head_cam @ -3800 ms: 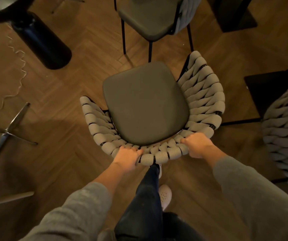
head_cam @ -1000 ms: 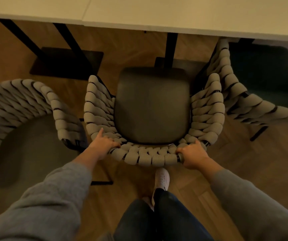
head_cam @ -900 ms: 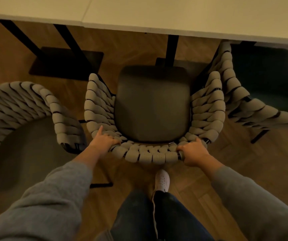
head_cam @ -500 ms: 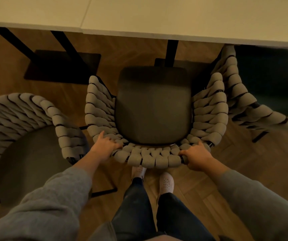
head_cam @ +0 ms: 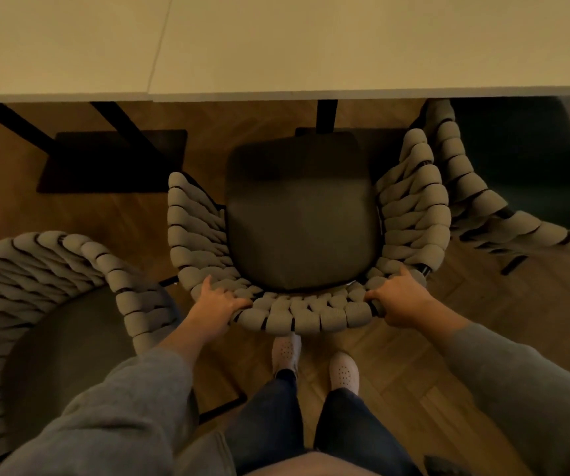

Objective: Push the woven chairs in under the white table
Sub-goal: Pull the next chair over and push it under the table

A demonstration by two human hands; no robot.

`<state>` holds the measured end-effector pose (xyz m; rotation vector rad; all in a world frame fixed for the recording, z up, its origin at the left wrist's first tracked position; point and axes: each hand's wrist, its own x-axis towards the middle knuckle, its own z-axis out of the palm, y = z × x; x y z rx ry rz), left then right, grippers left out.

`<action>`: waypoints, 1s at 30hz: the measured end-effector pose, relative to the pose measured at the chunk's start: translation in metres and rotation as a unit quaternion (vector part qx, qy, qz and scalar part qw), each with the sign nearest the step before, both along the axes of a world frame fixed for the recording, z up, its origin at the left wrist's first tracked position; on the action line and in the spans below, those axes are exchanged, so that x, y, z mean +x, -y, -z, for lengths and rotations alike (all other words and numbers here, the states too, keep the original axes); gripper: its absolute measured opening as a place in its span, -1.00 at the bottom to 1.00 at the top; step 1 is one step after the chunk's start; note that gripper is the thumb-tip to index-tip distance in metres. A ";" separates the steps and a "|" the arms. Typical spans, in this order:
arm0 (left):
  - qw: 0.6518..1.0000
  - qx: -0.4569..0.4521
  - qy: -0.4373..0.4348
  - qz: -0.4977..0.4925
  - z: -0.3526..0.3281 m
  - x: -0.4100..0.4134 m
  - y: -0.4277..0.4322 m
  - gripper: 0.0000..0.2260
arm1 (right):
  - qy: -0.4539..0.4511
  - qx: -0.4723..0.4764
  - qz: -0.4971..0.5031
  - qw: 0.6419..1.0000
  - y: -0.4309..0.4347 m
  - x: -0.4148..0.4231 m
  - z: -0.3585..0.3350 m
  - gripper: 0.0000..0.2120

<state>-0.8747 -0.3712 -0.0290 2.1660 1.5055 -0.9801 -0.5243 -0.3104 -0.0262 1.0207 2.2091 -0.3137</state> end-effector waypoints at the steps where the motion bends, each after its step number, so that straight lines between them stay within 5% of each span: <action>1: 1.000 0.003 -0.002 0.007 -0.001 -0.001 -0.008 -0.53 | -0.004 0.001 0.006 1.000 -0.003 0.000 0.003 -0.71; 30: 0.996 0.025 -0.039 0.076 0.009 -0.022 -0.206 -0.48 | 0.015 -0.012 0.132 0.991 -0.148 -0.032 0.032 -0.65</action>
